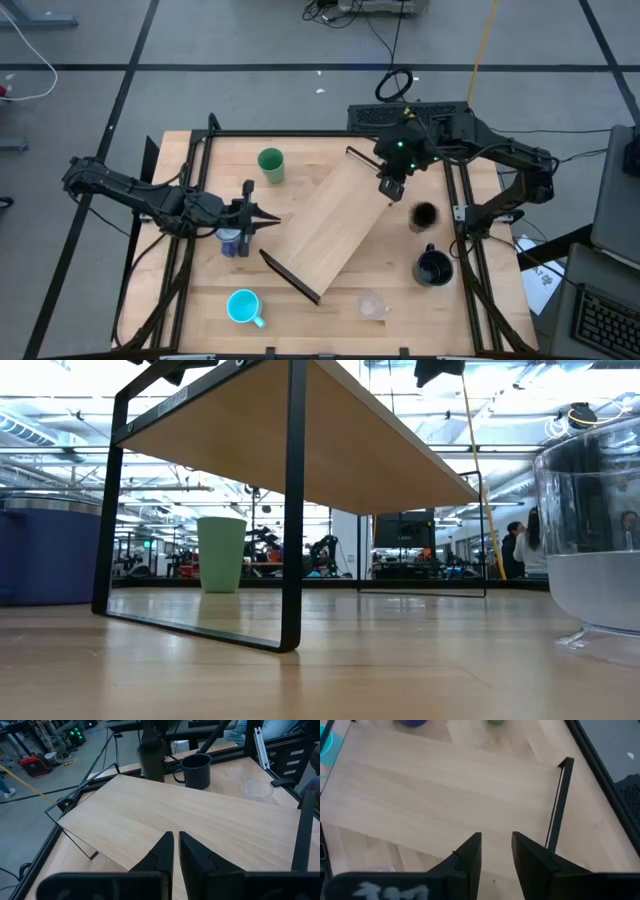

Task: Stack small to large cups/mugs on shelf
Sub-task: Put the black cup on the shelf

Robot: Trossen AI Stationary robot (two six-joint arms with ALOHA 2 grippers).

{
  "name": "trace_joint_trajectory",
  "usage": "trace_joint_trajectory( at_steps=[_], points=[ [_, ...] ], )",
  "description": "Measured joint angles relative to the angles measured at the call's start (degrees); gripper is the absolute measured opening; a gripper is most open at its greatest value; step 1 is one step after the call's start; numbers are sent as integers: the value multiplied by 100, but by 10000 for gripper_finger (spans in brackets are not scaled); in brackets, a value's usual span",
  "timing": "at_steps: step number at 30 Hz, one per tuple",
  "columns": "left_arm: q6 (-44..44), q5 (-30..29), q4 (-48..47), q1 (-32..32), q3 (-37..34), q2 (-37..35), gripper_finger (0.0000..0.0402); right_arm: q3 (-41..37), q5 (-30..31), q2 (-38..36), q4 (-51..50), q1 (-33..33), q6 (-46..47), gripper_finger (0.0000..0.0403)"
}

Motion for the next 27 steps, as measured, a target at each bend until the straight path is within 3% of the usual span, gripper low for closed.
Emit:
trace_joint_trajectory(
  at_steps=[15, 22, 27],
  points=[
    [6, 0, 0, 0, 0, 2, 31, -2, 165, -151, -256, 383, 373, 98],
    [2, 0, 2, 0, 0, 1, 31, -56, 1057, -121, -1256, 603, 1490, 98],
    [5, 0, 6, 0, 0, 2, 31, -528, 1081, -198, -1222, 726, 2101, 98]
  ],
)
